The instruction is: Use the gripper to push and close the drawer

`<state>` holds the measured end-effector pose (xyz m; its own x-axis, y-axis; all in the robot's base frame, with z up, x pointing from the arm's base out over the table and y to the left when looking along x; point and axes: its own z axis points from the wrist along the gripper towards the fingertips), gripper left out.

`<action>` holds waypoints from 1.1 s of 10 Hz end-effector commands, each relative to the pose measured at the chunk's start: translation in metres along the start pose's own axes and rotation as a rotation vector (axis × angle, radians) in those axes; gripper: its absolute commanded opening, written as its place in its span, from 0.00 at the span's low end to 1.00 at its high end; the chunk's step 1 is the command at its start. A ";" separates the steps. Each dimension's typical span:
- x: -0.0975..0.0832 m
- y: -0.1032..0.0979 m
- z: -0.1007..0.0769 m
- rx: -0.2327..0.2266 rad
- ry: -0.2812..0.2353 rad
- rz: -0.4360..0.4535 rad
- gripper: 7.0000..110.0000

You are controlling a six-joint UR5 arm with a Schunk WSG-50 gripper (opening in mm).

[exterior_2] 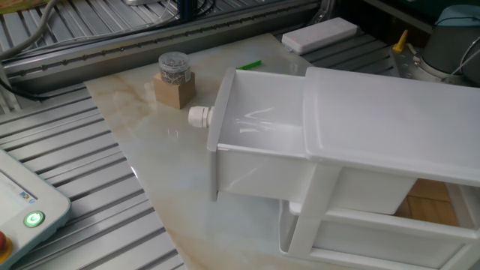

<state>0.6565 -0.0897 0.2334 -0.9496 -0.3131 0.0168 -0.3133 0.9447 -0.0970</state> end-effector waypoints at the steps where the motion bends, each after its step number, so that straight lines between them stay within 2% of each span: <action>1: -0.027 -0.004 0.006 0.013 -0.043 -0.046 0.00; 3: -0.041 0.000 0.011 0.007 -0.090 -0.091 0.00; 4: -0.046 0.001 0.015 0.013 -0.100 -0.106 0.00; 6: -0.049 -0.001 0.019 0.029 -0.109 -0.200 0.00; 7: -0.051 0.005 0.019 0.013 -0.119 -0.264 0.00; 9: -0.049 0.029 0.023 -0.071 -0.133 -0.319 0.00; 11: -0.040 0.026 0.029 -0.060 -0.105 -0.313 0.00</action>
<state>0.6928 -0.0625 0.2070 -0.8219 -0.5661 -0.0632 -0.5618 0.8239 -0.0741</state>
